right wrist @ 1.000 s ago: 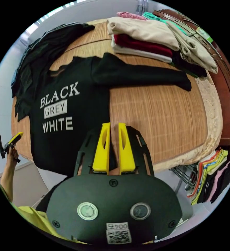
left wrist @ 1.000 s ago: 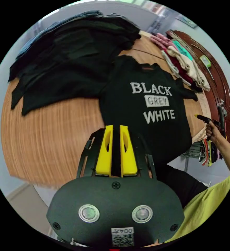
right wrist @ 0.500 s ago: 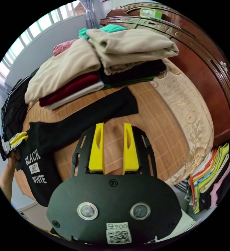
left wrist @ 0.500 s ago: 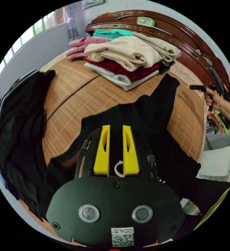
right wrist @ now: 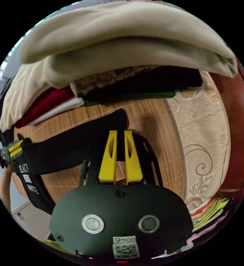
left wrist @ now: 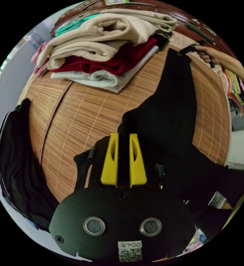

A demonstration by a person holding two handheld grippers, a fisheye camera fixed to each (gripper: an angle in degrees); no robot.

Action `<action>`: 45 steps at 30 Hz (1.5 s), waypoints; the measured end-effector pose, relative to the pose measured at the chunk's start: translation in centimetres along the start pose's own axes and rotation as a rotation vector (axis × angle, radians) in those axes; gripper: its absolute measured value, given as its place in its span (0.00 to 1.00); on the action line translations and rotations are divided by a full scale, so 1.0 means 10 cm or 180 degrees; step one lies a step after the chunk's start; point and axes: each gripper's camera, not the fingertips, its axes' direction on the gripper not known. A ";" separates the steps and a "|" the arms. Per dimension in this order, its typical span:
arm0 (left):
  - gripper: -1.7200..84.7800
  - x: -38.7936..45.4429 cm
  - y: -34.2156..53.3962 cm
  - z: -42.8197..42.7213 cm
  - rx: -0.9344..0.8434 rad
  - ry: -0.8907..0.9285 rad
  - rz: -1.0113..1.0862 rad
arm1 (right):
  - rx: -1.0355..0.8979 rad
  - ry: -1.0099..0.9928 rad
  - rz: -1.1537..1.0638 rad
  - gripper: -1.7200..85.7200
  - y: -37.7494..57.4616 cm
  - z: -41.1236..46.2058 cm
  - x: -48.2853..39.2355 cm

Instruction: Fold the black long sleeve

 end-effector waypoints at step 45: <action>0.16 -0.62 3.31 0.09 0.0092 -0.0418 -0.2375 | 0.0445 -0.0679 -0.1553 0.10 1.27 0.97 -3.27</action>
